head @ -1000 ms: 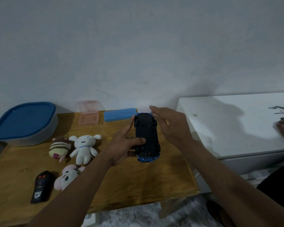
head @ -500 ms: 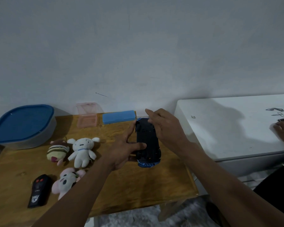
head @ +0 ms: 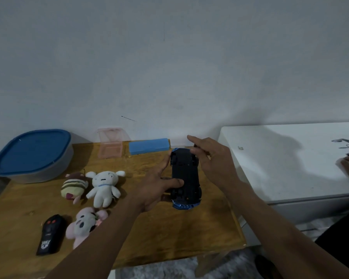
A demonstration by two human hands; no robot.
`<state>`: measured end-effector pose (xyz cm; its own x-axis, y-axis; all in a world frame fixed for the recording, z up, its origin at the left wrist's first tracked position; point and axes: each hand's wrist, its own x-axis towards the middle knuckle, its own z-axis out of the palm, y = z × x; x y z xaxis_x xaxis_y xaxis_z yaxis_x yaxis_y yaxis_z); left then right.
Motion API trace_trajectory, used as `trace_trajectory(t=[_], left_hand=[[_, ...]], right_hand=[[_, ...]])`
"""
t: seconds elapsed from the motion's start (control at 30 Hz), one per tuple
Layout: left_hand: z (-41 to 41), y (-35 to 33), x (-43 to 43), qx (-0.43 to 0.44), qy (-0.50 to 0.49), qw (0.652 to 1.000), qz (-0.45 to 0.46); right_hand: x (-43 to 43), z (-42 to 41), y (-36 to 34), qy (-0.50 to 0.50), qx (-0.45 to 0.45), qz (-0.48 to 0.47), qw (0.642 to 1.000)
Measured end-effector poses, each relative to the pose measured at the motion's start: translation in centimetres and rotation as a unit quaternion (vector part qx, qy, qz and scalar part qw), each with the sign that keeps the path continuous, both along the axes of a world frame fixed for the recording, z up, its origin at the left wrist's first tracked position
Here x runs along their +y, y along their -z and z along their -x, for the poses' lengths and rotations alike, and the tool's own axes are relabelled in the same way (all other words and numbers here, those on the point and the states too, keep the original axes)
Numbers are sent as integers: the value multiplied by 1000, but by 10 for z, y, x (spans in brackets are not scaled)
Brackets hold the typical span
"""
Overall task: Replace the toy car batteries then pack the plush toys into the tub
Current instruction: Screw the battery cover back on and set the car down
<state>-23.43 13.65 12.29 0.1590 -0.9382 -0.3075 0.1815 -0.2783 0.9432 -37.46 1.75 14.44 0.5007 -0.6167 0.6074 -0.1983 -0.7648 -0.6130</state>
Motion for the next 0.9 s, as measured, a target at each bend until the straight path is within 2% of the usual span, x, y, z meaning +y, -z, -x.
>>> trace_trajectory(t=[0.1, 0.27, 0.53, 0.63, 0.77, 0.9], left_hand=[[0, 0, -1, 2, -1, 1000, 0], [1, 0, 0, 1, 6, 1000, -2], [2, -1, 2, 3, 3, 1000, -1], [2, 1, 2, 4, -1, 1000, -5], [1, 3, 3, 8, -1, 1000, -8], [1, 3, 3, 9, 1, 1000, -9]], right_hand=[[4, -1, -3, 30, -38, -49, 998], [6, -2, -2, 45, -52, -32, 997], [6, 0, -2, 36, -53, -36, 997], [5, 1, 0, 8, -26, -42, 999], [3, 3, 0, 34, -12, -39, 999], [5, 2, 2, 17, -10, -45, 999]])
